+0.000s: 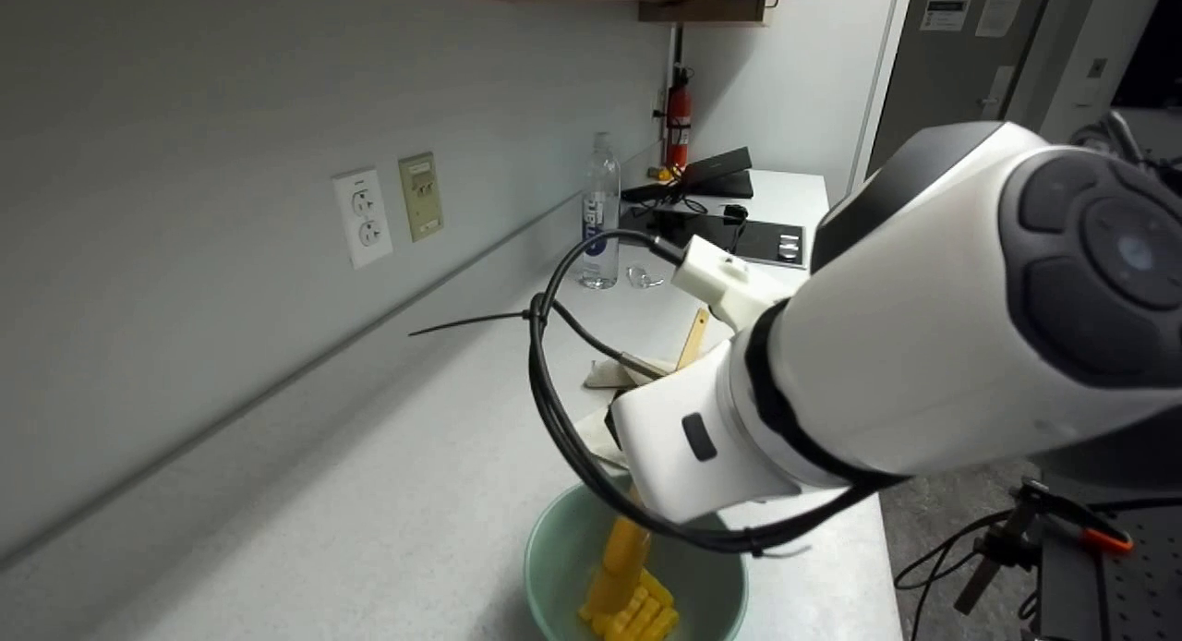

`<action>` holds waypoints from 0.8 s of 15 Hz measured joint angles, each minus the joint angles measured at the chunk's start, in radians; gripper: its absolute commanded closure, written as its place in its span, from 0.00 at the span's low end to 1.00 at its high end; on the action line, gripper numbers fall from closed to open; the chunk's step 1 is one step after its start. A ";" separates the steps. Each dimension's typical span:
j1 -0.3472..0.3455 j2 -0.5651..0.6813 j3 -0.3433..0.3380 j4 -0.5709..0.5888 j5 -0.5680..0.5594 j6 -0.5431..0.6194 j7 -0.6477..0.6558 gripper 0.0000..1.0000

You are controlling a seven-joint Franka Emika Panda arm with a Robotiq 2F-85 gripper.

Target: Use the spatula to stir the contents of the blue bowl

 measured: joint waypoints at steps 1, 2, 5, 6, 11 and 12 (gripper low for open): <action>-0.004 -0.011 -0.008 -0.003 -0.002 -0.004 0.000 0.95; -0.008 -0.023 -0.016 -0.006 -0.005 -0.009 0.000 0.95; -0.013 -0.063 -0.034 -0.022 -0.016 -0.020 0.000 0.95; -0.014 -0.074 -0.037 -0.027 -0.018 -0.024 0.000 0.95; -0.015 -0.103 -0.039 -0.045 -0.018 -0.026 0.000 0.95; -0.015 -0.106 -0.039 -0.049 -0.018 -0.026 -0.001 0.95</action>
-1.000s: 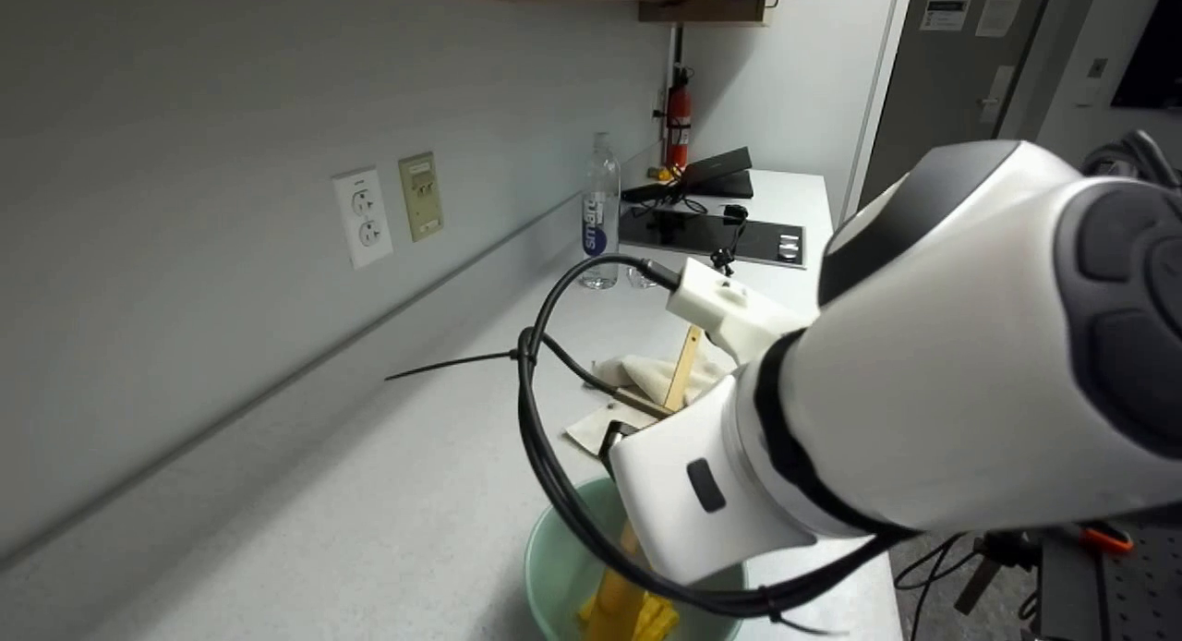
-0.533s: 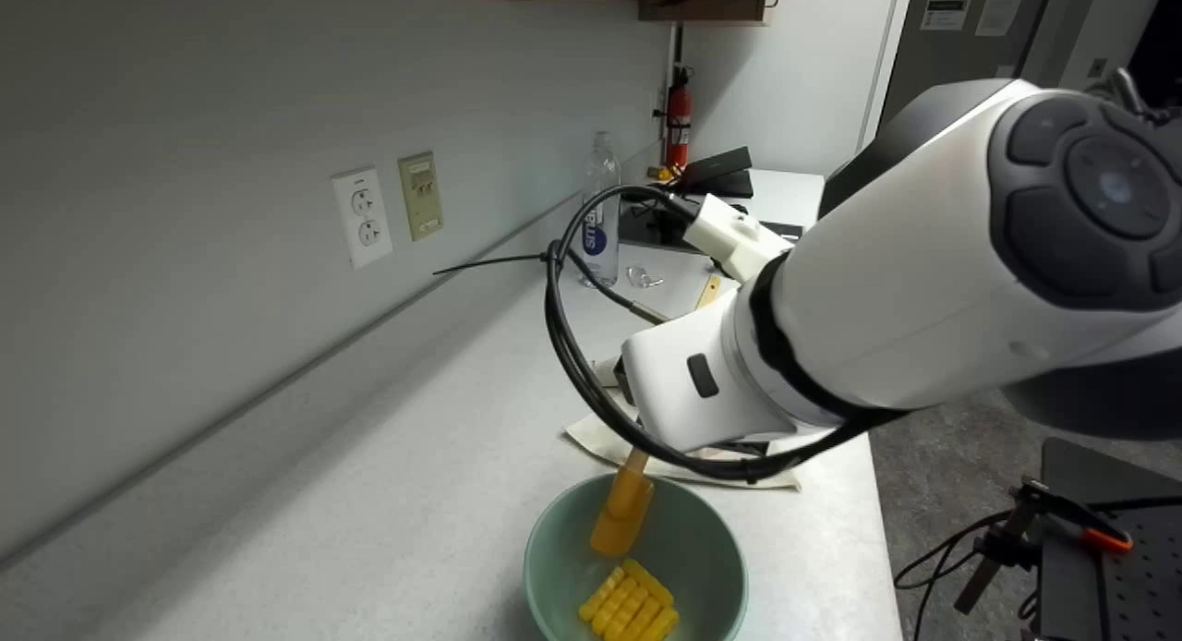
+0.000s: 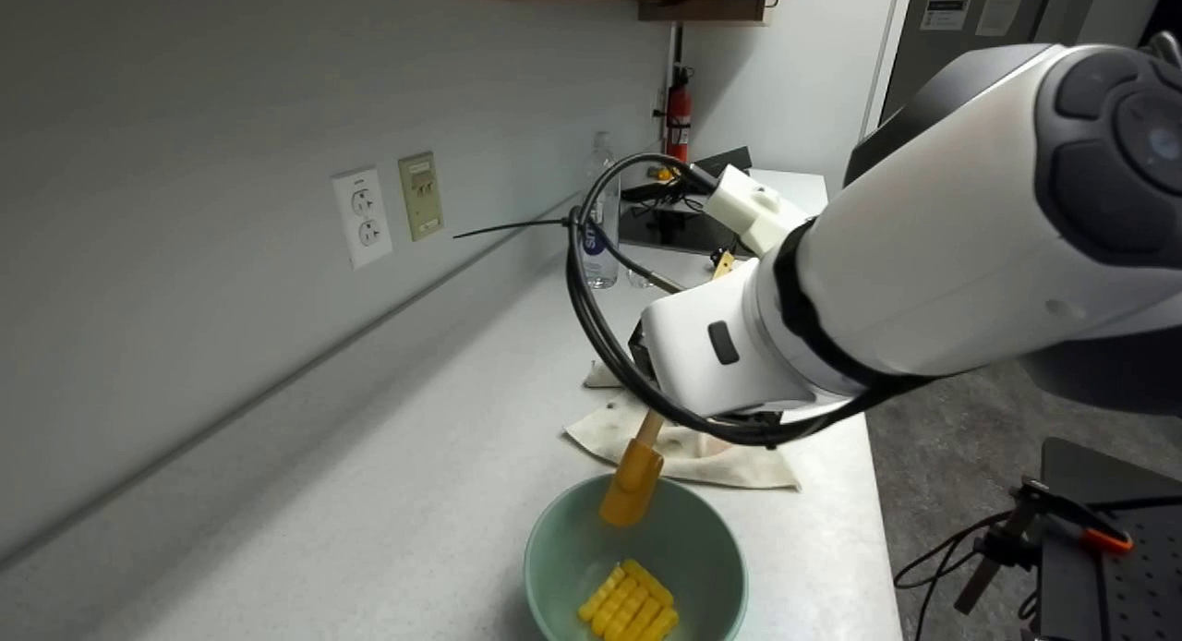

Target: Use the spatula to stir the contents of the blue bowl

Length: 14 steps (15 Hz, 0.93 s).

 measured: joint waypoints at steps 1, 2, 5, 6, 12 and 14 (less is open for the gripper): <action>0.000 -0.003 0.000 -0.003 0.000 0.000 0.000 0.95; 0.000 -0.004 0.000 -0.005 0.000 0.000 0.000 0.95; 0.000 -0.006 0.000 -0.006 0.000 0.000 0.000 0.95; 0.000 -0.006 0.000 -0.006 0.000 0.000 0.000 0.95; -0.001 -0.006 -0.001 -0.006 0.001 0.052 0.000 0.95; -0.003 -0.006 -0.002 -0.006 0.001 0.073 0.000 0.95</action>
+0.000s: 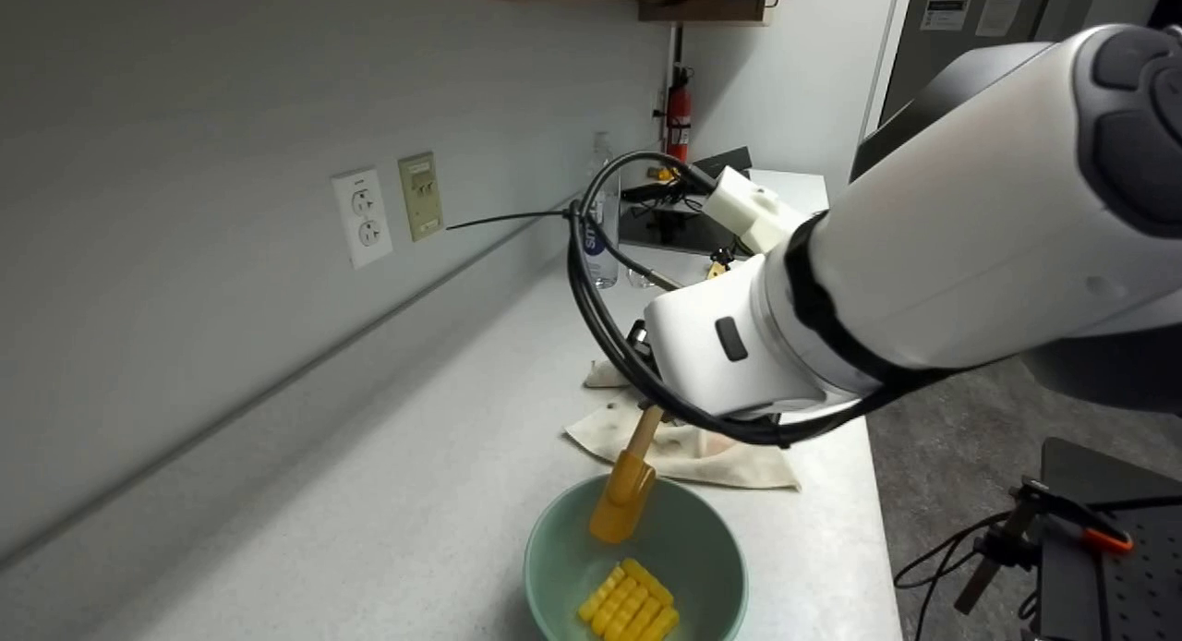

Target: Use the spatula to stir the contents of the blue bowl

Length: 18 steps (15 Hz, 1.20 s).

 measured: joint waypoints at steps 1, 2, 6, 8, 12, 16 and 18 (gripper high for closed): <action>-0.001 0.000 0.000 0.000 0.000 0.006 0.000 0.95; -0.002 0.000 0.000 0.000 0.000 0.010 0.000 0.95; -0.006 0.000 -0.001 -0.003 0.003 0.044 0.000 0.95; -0.009 0.000 -0.002 -0.007 0.003 0.073 0.004 0.95; -0.012 0.000 -0.009 -0.013 0.003 0.104 0.010 0.95; -0.012 0.000 -0.012 -0.015 0.005 0.103 0.051 0.95; -0.012 0.000 -0.013 -0.017 0.009 0.102 0.063 0.95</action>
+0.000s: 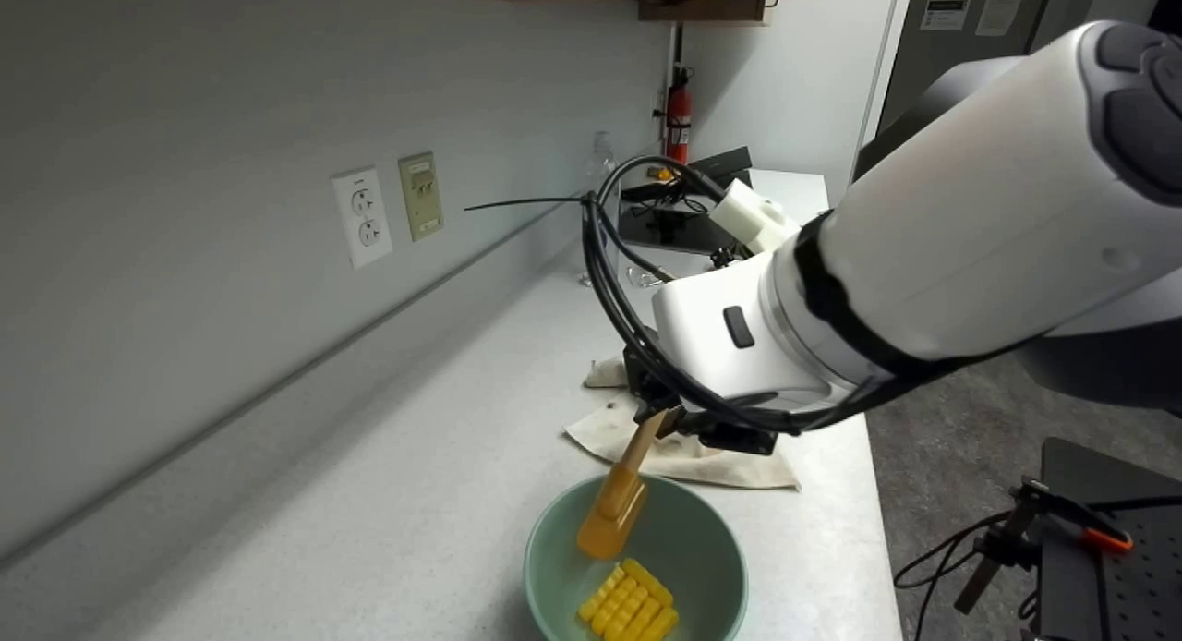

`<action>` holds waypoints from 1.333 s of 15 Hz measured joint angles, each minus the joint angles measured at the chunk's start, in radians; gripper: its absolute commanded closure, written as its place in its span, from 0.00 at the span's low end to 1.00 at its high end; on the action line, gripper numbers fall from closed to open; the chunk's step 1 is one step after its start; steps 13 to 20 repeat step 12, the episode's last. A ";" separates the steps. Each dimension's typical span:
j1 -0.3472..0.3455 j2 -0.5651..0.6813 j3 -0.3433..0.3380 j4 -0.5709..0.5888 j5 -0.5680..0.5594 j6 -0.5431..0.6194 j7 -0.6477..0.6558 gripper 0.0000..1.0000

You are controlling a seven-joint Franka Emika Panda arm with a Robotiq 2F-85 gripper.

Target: Use the spatula to stir the contents of the blue bowl

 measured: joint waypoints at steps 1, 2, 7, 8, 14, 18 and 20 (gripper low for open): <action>0.000 0.000 0.000 -0.001 0.000 0.000 0.006 0.95; 0.000 0.000 0.000 -0.001 0.000 0.000 0.011 0.95; 0.000 0.000 -0.001 -0.002 -0.001 0.000 0.027 0.95; 0.000 0.000 -0.001 -0.002 -0.001 0.000 0.038 0.95; 0.000 0.000 -0.001 -0.002 -0.001 -0.003 0.091 0.95; 0.000 0.000 -0.001 -0.002 -0.001 -0.003 0.091 0.95; 0.000 0.000 -0.001 -0.002 -0.001 -0.003 0.091 0.95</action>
